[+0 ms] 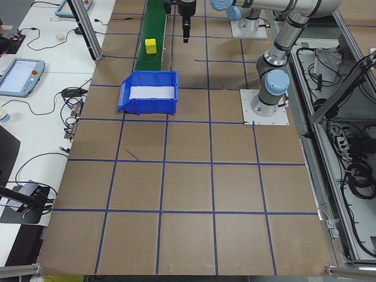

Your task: Move block left to right into plate

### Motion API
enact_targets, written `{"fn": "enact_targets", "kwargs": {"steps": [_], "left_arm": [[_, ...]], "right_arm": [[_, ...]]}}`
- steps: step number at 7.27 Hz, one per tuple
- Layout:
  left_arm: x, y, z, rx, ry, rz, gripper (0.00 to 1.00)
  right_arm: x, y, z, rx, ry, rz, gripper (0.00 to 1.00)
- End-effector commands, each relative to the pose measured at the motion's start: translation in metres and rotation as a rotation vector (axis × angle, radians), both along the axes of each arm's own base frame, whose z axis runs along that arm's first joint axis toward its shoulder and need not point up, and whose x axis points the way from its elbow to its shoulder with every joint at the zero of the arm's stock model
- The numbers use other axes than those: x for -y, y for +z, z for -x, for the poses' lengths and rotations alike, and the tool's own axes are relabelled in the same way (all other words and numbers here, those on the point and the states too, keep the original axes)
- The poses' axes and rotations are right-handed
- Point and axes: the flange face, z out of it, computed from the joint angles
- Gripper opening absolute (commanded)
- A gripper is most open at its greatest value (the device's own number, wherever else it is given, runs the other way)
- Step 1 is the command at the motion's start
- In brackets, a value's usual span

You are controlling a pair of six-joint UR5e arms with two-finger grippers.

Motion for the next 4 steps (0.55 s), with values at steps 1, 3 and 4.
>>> {"fn": "enact_targets", "kwargs": {"steps": [1, 3, 4], "left_arm": [[-0.001, 0.004, -0.009, -0.001, 0.018, -0.019, 1.00], [0.000, 0.005, -0.008, -0.001, 0.010, -0.020, 1.00], [0.001, 0.003, -0.009, -0.002, 0.013, -0.023, 1.00]], "right_arm": [[-0.025, -0.032, 0.027, 0.030, -0.023, -0.030, 0.27], [-0.025, -0.030, 0.027, 0.040, -0.031, -0.005, 1.00], [-0.022, -0.023, 0.026, 0.034, -0.030, 0.017, 1.00]]}}
